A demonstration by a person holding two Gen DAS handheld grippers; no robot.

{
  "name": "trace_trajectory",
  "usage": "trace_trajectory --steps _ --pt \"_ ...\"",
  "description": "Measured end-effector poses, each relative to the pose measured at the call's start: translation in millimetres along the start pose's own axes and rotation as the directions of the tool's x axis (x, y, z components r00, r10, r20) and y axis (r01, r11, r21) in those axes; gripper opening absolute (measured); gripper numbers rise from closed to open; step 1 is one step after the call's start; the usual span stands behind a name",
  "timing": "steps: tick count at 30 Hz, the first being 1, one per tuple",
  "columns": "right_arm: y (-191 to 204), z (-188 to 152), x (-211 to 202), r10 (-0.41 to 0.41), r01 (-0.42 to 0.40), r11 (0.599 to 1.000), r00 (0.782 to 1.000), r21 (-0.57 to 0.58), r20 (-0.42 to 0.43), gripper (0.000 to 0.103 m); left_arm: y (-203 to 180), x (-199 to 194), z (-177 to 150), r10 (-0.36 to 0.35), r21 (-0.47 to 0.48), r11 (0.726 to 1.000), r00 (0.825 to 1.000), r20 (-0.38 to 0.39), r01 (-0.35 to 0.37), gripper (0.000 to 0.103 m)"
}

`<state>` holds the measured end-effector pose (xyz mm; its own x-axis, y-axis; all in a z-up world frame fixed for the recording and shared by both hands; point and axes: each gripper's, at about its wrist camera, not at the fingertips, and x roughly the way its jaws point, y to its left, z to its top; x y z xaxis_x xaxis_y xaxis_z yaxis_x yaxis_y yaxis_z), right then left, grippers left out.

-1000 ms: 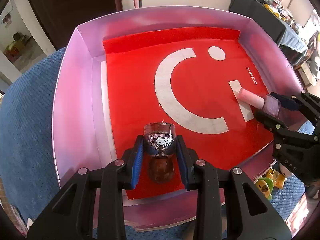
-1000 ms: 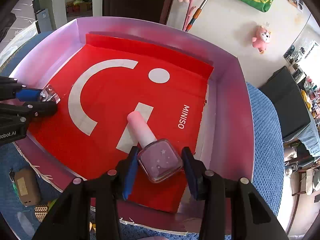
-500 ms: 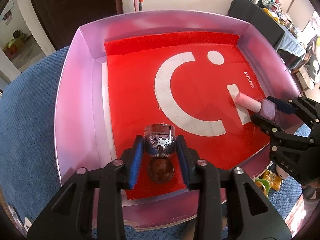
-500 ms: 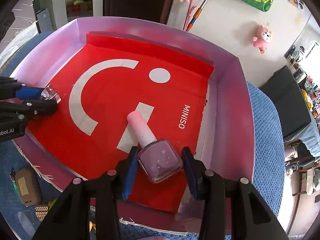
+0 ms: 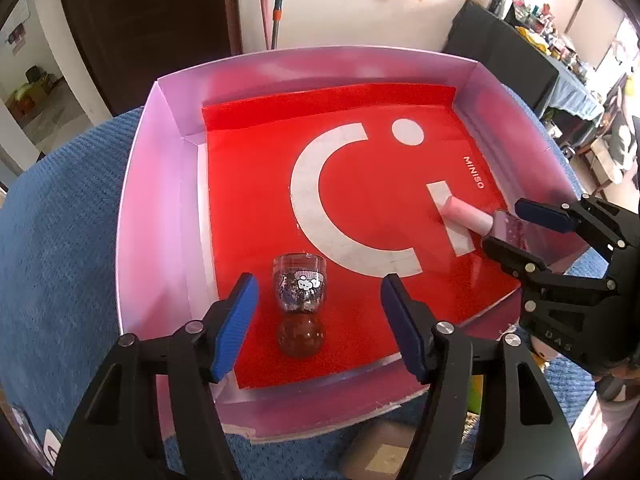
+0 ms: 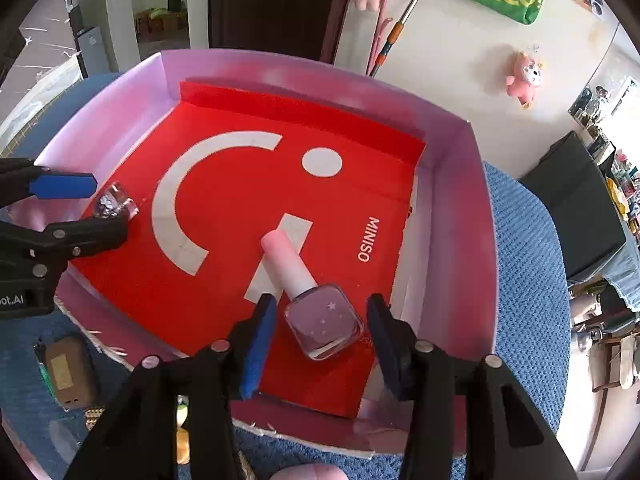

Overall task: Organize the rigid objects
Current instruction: 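Open both tools to release the nail polish and jar in the box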

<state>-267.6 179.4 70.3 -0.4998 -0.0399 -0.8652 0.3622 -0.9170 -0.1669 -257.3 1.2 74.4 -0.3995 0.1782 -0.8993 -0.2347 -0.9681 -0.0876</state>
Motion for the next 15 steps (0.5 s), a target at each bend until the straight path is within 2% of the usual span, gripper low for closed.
trace_trajectory --steps 1,7,9,11,15 --pt "-0.8 -0.6 -3.4 0.000 0.000 1.000 1.000 0.001 0.009 0.062 -0.2 1.4 1.3 -0.001 -0.003 1.000 1.000 0.006 0.001 0.066" --pt "-9.2 -3.6 -31.5 0.013 -0.015 0.999 0.998 0.039 0.068 0.063 -4.7 -14.6 -3.2 -0.011 -0.026 1.000 0.999 0.050 0.012 0.068" --pt "-13.2 -6.4 -46.8 0.021 -0.027 0.998 0.994 0.058 0.104 0.066 -7.2 -19.0 -6.8 -0.014 -0.029 0.999 0.997 0.070 0.016 0.068" --pt "-16.4 -10.3 -63.6 0.030 -0.041 0.996 0.990 0.073 0.141 0.069 -12.1 -26.5 -11.2 -0.010 -0.024 1.000 0.995 0.098 0.012 0.073" --pt "-17.6 -20.5 -97.4 0.033 -0.053 0.995 0.977 0.088 0.212 0.072 -14.6 -48.5 -23.8 -0.013 -0.027 0.999 0.989 0.148 0.018 0.074"
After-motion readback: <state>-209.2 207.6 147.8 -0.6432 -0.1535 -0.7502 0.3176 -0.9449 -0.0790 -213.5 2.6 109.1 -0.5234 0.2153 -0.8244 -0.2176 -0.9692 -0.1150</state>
